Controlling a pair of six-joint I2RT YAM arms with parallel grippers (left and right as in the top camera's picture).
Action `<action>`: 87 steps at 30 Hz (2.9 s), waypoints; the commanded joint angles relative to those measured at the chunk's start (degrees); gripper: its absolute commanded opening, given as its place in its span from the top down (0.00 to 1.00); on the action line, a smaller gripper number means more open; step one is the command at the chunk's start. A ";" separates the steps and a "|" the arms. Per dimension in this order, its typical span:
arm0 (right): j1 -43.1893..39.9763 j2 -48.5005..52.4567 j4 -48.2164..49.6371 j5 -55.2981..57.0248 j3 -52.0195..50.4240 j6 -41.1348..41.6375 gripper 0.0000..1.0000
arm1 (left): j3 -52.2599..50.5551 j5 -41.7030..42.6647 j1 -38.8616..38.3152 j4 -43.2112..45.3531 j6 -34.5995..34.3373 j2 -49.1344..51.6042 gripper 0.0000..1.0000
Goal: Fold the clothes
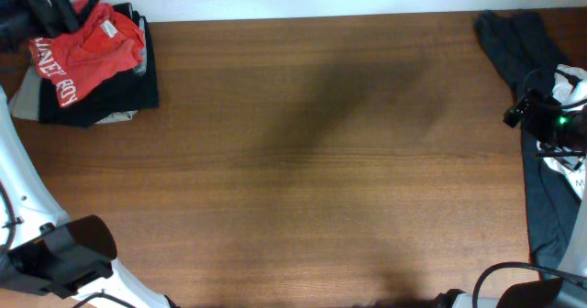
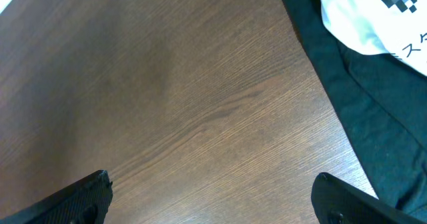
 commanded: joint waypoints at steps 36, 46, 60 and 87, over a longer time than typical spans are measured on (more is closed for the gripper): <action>-0.33 -0.63 0.13 0.55 1.03 0.46 0.01 | -51.36 -38.07 -22.36 2.91 17.27 -36.94 0.00; -0.33 -0.63 0.13 0.55 1.03 0.48 0.01 | -106.44 -38.07 -23.96 39.91 14.60 -82.03 0.00; -0.33 -0.63 0.13 0.55 1.03 0.46 0.02 | -133.70 -52.61 -23.89 52.30 -1.11 -109.90 0.00; -0.33 -0.63 0.13 0.55 1.03 0.46 0.01 | -133.70 -53.92 -23.85 50.62 -0.81 -111.60 0.00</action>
